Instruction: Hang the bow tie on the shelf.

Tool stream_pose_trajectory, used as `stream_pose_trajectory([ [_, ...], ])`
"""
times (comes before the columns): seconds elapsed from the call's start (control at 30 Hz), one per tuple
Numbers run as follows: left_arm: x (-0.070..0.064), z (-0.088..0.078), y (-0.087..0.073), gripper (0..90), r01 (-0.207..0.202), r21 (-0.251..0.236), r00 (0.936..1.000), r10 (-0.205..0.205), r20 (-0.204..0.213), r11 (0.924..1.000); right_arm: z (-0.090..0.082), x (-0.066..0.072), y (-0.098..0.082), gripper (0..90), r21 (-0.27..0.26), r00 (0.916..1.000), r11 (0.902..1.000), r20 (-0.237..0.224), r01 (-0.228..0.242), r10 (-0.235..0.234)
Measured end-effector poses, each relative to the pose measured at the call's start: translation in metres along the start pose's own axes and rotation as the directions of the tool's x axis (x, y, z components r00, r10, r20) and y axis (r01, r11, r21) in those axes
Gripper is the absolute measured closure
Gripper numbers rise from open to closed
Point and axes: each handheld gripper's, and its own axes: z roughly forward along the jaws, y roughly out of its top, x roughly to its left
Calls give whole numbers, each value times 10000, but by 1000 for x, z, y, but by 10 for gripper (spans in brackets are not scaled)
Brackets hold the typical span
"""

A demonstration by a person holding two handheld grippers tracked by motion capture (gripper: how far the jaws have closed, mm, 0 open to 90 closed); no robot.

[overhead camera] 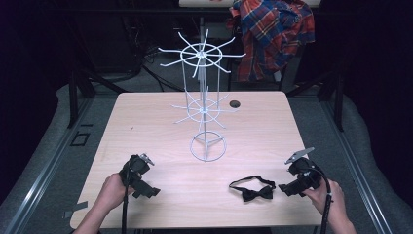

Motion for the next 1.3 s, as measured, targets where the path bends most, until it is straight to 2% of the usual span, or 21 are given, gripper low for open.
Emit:
stream_pose_trajectory([
  [0.3, 0, 1, 2, 0, -118, -35, 9999, 118, 79, 9999, -1, 1, -1, 70, -214, 10000, 9998, 2, 16, -15],
  [0.47, 1, 0, 0, 0, -137, -64, 9998, 138, 143, 9999, -1, 3, 2, 58, -93, 9996, 9996, 90, 256, -255],
  [0.53, 2, -1, 0, 0, -128, -97, 9998, 129, 153, 9999, -3, 5, 3, 59, -141, 9990, 9992, 259, 371, -368],
  [0.63, 2, -1, -1, 0, -86, -181, 9998, 90, 194, 9998, -4, 6, 5, 58, -206, 9992, 9991, 134, 383, -380],
  [0.77, 3, -1, -1, 0, -87, -176, 9998, 90, 173, 9998, -5, 9, 8, 57, -258, 9986, 9985, 250, 481, -475],
  [0.93, 2, -3, -5, 0, -120, -257, 9997, 125, 198, 9996, -4, 15, 15, 54, -156, 9958, 9959, 253, 887, -883],
  [1.03, 3, -6, -12, 0, 105, -311, 9998, -99, 173, 9995, -2, 23, 24, 51, -171, 9919, 9918, 130, 1268, -1265],
  [1.2, 5, -9, -17, 0, 241, -404, 9996, -236, 127, 9989, 1, 29, 32, 46, -252, 9874, 9871, -24, 1582, -1583],
  [1.3, 6, -10, -20, 0, 321, -433, 9994, -316, 118, 9985, 7, 35, 39, 46, -402, 9816, 9814, -275, 1879, -1890],
])
